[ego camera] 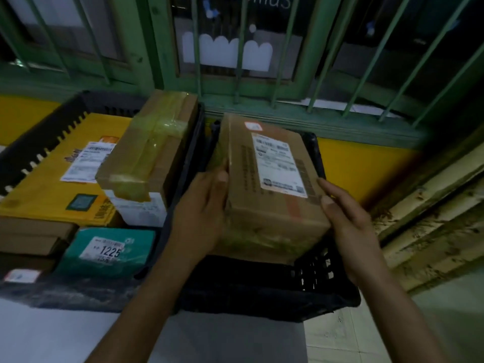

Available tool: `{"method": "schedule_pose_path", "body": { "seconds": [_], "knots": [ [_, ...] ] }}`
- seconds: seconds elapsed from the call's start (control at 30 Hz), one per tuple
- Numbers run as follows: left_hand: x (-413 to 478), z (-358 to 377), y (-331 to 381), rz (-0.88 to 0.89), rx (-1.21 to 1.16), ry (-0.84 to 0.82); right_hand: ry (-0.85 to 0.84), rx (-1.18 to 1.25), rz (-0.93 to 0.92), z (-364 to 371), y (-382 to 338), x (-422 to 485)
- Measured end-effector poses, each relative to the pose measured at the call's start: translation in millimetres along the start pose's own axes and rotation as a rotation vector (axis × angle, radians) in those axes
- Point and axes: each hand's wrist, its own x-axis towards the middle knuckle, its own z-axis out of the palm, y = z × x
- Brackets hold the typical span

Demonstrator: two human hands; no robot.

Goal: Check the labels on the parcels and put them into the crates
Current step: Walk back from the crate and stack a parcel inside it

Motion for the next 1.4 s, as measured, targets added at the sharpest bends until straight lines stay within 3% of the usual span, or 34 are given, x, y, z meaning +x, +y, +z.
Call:
{"method": "schedule_pose_path", "body": {
  "seconds": [0.1, 0.23, 0.43, 0.5, 0.63, 0.8, 0.93, 1.03, 1.13, 1.3, 1.4],
  "knots": [
    [33.2, -8.1, 0.4, -0.185, -0.024, 0.046, -0.007, -0.048, -0.01, 25.6, -1.7, 15.0],
    [56.7, -12.2, -12.2, -0.134, 0.059, -0.094, -0.018, -0.094, 0.053, 47.4, -2.6, 44.0],
    [68.8, -3.8, -7.7, -0.153, 0.028, -0.044, -0.007, -0.037, 0.135, 41.8, 4.3, 56.3],
    [65.3, -9.9, -5.6, -0.071, -0.004, -0.011, 0.048, 0.02, 0.126, 25.8, 1.2, 55.9],
    [61.6, -19.2, 3.0, 0.241, 0.372, -0.023, 0.025, 0.105, 0.087, -4.3, -9.7, 53.2],
    [71.0, -24.0, 23.8, 0.169, 0.322, -0.138, -0.094, 0.092, 0.021, -24.0, -12.6, 61.7],
    [46.3, -21.5, 21.2, 0.209, 0.332, 0.012, -0.134, 0.058, -0.002, -42.0, -10.4, 74.9],
    [12.2, -20.9, 6.8, 0.216, 0.456, 0.008, -0.115, -0.053, -0.033, -41.7, -3.4, 83.0],
    [-22.0, -20.7, -7.7, 0.144, 0.466, -0.08, -0.104, -0.141, -0.035, -29.8, 9.6, 87.2],
    [-54.1, -30.5, -18.0, -0.164, 0.364, -0.23, -0.2, -0.344, -0.146, -11.6, 27.5, 79.5],
    [-44.0, -27.8, -22.2, -0.213, 0.454, -0.347, -0.261, -0.518, -0.194, -7.6, 34.2, 83.1]
  ]
}}
